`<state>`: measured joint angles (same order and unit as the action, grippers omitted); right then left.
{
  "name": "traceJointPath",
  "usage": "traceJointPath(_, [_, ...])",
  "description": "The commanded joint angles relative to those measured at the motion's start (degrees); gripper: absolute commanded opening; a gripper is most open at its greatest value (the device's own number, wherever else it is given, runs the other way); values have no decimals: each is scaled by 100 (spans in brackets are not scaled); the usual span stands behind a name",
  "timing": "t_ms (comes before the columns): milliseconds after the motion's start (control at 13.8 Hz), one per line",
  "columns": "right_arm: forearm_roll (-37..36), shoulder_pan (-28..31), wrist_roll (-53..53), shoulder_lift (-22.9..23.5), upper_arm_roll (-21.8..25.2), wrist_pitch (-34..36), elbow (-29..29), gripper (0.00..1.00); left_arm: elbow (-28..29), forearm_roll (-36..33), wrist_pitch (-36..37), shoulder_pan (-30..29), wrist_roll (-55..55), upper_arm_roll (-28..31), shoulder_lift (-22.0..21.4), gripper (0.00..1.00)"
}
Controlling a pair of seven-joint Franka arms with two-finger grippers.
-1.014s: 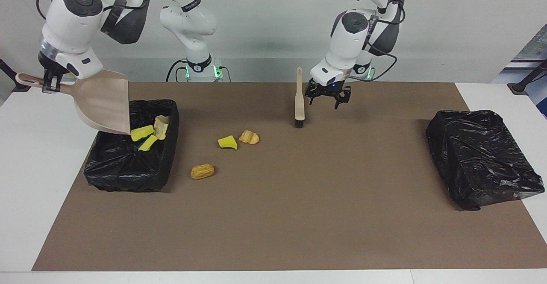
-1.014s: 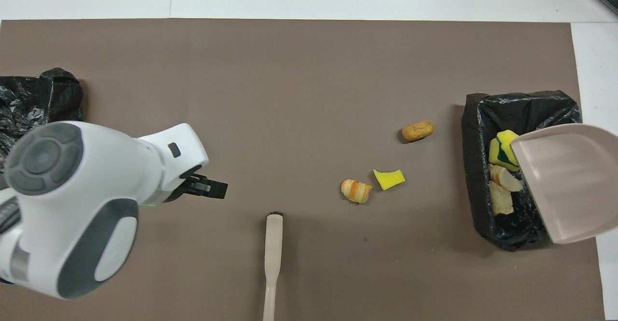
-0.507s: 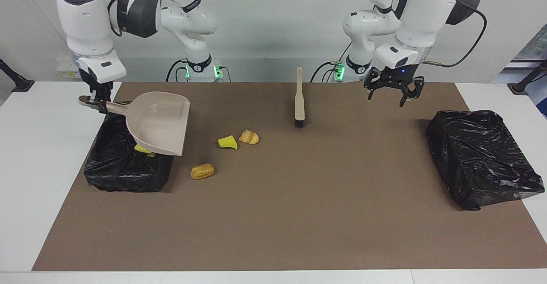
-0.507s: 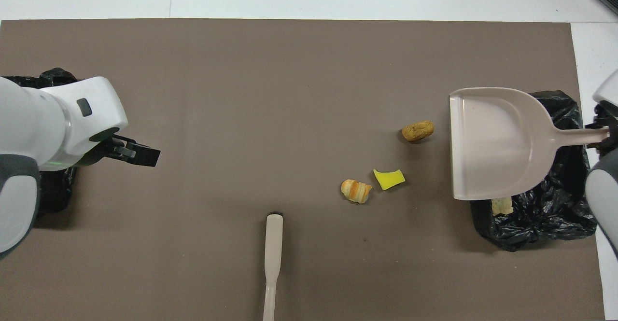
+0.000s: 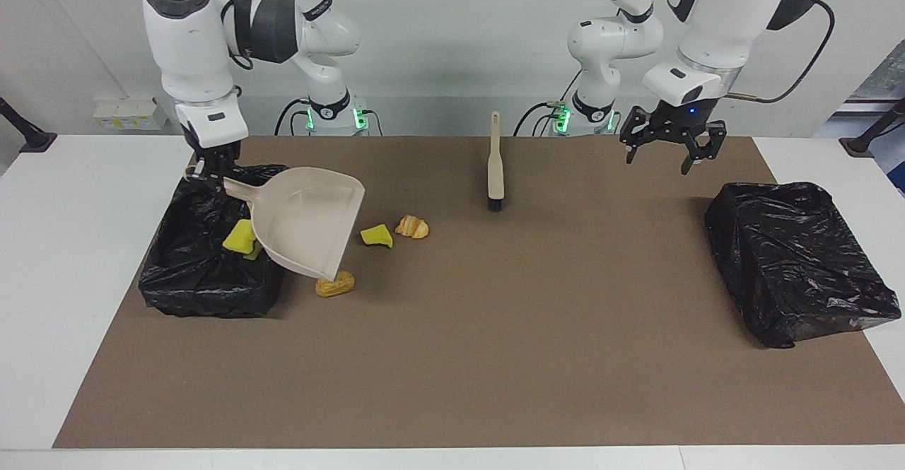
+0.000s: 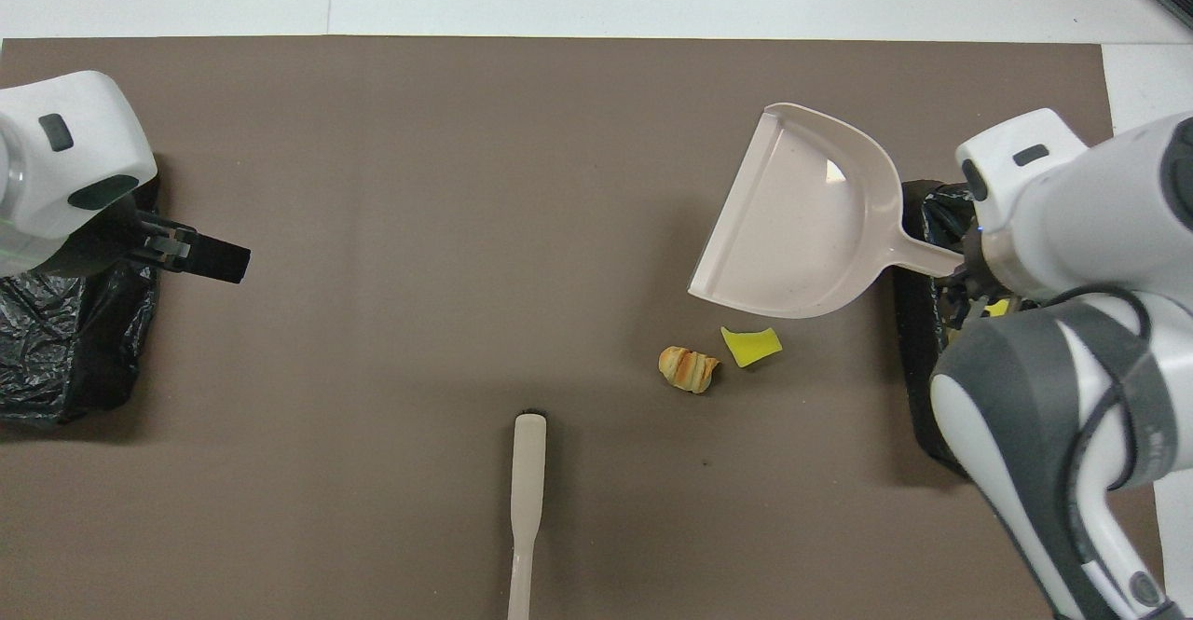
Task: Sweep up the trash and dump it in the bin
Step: 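Bring the empty dustpan back to the table center with the right gripper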
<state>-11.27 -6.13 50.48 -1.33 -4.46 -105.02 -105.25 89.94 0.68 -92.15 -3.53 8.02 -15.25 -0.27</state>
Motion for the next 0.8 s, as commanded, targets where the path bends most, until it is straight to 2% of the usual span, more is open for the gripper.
traceJointPath(0, [151,-317,-1037,202,24,-97,-13,0,-538,-112,399,246,32,301,256,100])
traceJointPath(145, [510,-651,-1765,396,33,-448,5,0,-635,-121,488,632,24,740,256,100])
traceJointPath(290, [512,-897,-3037,580,24,-511,92,0,-635,-60,505,993,15,1163,186,100])
traceJointPath(580, [704,-1223,-5132,906,24,-669,276,0,-504,-60,585,1065,-134,1322,36,100])
traceJointPath(724, [784,-1459,-5897,1343,24,-591,775,0,-442,-60,637,1091,-528,1358,-8,100])
